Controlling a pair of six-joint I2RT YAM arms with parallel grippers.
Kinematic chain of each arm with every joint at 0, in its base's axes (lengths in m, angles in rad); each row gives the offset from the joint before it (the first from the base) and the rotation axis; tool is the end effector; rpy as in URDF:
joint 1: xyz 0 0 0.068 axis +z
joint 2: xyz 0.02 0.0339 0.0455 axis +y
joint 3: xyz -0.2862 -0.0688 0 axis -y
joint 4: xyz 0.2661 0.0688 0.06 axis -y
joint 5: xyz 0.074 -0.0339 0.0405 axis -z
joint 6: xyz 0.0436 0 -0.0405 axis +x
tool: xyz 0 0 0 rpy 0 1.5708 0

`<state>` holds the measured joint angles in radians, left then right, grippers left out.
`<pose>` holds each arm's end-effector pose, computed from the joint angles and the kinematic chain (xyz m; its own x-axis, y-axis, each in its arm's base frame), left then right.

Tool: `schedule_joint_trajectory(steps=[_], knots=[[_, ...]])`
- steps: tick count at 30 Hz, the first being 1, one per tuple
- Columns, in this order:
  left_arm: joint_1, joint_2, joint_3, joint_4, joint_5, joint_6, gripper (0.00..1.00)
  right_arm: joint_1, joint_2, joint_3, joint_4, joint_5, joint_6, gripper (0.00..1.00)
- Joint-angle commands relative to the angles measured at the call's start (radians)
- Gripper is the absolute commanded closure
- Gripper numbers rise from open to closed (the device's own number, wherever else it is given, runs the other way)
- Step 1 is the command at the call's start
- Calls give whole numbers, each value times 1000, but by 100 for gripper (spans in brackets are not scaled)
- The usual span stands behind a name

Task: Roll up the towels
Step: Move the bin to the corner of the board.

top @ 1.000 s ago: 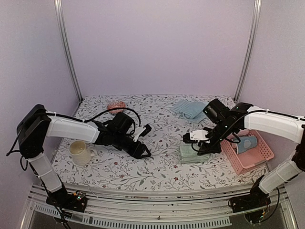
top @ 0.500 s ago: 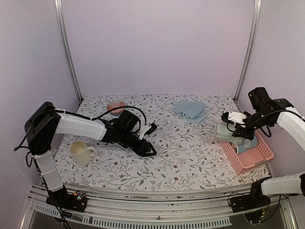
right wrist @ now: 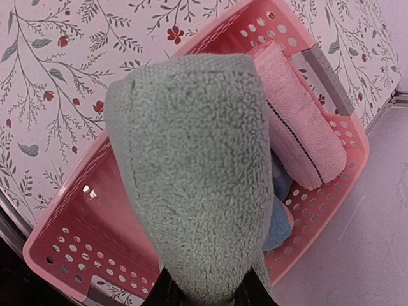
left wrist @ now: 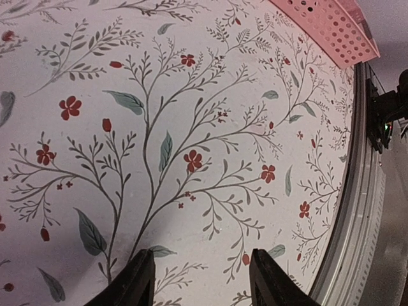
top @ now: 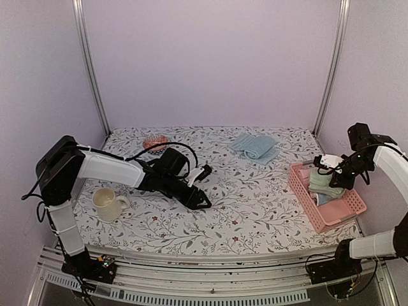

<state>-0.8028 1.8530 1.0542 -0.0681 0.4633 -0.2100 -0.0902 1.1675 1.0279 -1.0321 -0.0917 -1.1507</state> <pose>0.2649 -0.3023 0.1534 -0.6940 0.4501 -0.5620 0.7155 0.5186 -0.4681 0.2246 -0.0163 0.2909 -0.4238 -0.8746 -0.2355 -0.8157 0.4816 -0.3204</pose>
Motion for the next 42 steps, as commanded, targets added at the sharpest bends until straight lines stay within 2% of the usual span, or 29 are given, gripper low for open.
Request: schedule_joint_trajectory(steps=[1, 9, 17, 30, 42], knots=[[-6, 20, -5, 32, 16, 6, 48, -3, 19, -43, -33, 56, -40, 97], [-7, 29, -6, 39, 22, 1, 48, -2, 97, -6, -37, -6, -52, 97], [-6, 18, -12, 27, 20, -2, 48, 2, 308, 202, 19, -61, 26, 97], [-6, 10, -30, 30, 18, -12, 48, 121, 506, 337, 120, 14, 40, 97], [-10, -15, -63, 31, 8, -19, 48, 145, 765, 543, 241, 41, 94, 97]])
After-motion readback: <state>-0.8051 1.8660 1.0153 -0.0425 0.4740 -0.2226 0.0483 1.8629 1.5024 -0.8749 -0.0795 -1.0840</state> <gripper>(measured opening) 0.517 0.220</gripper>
